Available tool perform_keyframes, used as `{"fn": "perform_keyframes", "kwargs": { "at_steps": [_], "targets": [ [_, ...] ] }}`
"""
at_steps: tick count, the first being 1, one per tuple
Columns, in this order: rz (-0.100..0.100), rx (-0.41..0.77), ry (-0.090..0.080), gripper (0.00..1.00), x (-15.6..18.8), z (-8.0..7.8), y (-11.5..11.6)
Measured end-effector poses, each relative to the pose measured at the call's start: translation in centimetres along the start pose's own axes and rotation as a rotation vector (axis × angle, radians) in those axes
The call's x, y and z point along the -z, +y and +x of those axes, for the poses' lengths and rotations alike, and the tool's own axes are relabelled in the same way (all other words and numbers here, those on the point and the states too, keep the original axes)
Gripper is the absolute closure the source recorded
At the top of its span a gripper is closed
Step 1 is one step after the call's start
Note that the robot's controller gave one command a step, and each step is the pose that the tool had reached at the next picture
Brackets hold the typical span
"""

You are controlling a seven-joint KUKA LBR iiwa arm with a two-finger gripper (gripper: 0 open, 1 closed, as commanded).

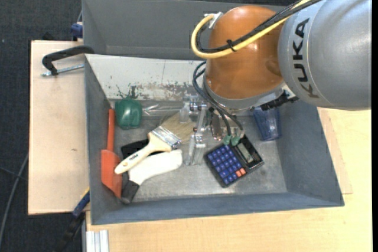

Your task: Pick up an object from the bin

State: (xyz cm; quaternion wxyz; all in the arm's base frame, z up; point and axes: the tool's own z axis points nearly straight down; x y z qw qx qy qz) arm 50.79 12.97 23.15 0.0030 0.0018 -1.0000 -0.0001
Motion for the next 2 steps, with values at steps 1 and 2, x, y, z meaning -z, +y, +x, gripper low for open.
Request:
{"fn": "perform_keyframes", "kwargs": {
  "at_steps": [1,2],
  "targets": [
    [-0.002,-0.002,-0.009,0.00,0.5,-0.2,-0.1],
    [-0.002,-0.038,-0.007,0.00,2.0,0.4,0.5]
  ]
}}
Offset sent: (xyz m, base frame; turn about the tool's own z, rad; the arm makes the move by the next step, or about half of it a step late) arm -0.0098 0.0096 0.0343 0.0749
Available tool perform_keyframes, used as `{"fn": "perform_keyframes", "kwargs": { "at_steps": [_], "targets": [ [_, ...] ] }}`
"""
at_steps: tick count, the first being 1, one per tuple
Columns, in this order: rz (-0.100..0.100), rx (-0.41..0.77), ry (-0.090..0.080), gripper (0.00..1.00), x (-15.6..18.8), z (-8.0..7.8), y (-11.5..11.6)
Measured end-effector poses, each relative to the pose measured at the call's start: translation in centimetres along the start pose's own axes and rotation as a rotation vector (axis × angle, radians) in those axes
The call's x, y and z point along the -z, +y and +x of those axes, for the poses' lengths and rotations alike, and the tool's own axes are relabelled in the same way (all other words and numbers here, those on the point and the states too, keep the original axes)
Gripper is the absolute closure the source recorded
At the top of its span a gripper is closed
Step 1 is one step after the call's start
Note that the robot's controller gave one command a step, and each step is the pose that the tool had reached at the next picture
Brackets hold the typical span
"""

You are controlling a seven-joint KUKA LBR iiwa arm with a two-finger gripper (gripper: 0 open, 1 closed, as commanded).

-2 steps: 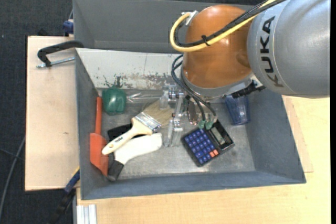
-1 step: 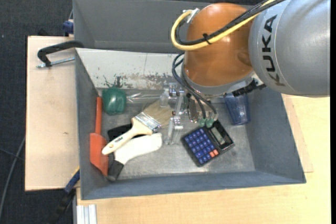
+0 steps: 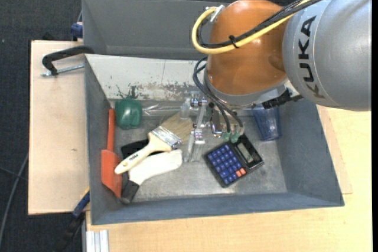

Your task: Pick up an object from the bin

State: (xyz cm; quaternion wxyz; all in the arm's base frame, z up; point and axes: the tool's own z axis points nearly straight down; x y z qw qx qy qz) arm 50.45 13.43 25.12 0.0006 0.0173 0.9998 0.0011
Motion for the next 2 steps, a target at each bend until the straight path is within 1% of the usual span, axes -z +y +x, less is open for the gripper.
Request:
{"fn": "perform_keyframes", "kwargs": {
  "at_steps": [1,2],
  "targets": [
    [-0.002,-0.031,-0.006,0.00,-0.37,-1.91,0.21],
    [-0.001,-0.054,-0.003,0.00,-0.07,-1.92,-0.51]
  ]
}}
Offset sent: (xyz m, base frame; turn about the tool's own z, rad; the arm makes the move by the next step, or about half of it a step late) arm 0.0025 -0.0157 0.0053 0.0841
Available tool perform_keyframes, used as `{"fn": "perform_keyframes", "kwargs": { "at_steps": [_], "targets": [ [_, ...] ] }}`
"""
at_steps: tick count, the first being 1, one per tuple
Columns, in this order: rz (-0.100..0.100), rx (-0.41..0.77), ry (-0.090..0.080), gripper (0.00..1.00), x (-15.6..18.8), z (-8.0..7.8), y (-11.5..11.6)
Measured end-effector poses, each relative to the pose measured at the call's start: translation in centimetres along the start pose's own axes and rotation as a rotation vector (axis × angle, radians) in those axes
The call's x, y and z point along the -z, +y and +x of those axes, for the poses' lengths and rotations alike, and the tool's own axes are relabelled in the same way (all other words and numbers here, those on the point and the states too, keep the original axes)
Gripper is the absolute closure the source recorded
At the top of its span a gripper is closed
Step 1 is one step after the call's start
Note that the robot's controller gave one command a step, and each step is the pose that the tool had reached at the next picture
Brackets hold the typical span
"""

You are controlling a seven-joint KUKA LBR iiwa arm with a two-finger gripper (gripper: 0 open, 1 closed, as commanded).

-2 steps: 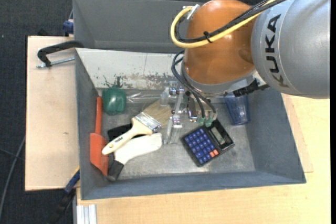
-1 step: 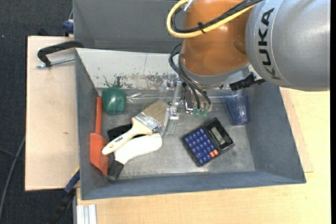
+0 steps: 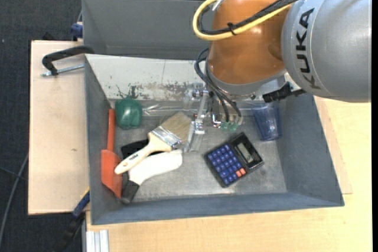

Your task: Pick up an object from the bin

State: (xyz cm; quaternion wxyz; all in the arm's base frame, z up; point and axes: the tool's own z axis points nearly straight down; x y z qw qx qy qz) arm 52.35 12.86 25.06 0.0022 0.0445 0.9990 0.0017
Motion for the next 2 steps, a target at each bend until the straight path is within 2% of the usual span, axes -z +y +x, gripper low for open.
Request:
{"fn": "perform_keyframes", "kwargs": {
  "at_steps": [1,2],
  "targets": [
    [-0.001,0.153,-0.004,0.00,-3.1,0.8,1.6],
    [0.000,0.372,0.004,0.00,0.0,0.7,1.7]
  ]
}}
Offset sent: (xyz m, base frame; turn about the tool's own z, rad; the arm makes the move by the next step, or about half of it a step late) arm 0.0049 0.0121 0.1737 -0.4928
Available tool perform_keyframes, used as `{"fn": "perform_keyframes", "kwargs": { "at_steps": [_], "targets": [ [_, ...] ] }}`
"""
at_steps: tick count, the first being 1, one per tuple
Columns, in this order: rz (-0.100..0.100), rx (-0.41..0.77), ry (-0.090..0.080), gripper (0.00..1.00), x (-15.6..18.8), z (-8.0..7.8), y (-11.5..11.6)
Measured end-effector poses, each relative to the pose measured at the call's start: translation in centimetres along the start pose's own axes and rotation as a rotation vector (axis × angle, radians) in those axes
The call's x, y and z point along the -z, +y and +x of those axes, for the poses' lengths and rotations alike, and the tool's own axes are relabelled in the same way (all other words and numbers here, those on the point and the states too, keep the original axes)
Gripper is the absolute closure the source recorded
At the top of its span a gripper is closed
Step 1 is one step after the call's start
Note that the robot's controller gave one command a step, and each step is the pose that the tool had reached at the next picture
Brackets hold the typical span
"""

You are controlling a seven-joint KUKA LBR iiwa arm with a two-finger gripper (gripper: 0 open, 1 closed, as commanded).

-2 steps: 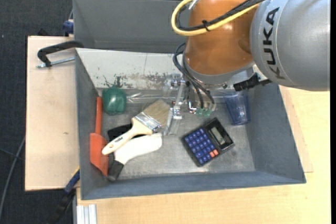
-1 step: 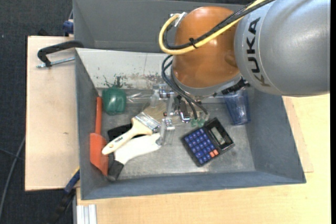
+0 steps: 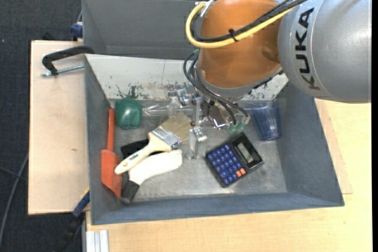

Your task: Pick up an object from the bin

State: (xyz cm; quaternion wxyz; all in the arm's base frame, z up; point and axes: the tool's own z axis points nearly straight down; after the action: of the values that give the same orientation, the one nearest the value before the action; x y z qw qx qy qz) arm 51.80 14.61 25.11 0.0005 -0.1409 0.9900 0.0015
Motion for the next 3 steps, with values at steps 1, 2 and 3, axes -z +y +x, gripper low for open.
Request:
{"fn": "perform_keyframes", "kwargs": {
  "at_steps": [1,2,3],
  "targets": [
    [0.001,-0.031,-0.027,0.00,-0.5,-2.6,-2.2],
    [0.000,0.076,-0.001,0.00,-2.2,-2.7,-0.6],
    [0.002,0.198,-0.015,0.00,-1.0,-2.5,0.3]
  ]
}}
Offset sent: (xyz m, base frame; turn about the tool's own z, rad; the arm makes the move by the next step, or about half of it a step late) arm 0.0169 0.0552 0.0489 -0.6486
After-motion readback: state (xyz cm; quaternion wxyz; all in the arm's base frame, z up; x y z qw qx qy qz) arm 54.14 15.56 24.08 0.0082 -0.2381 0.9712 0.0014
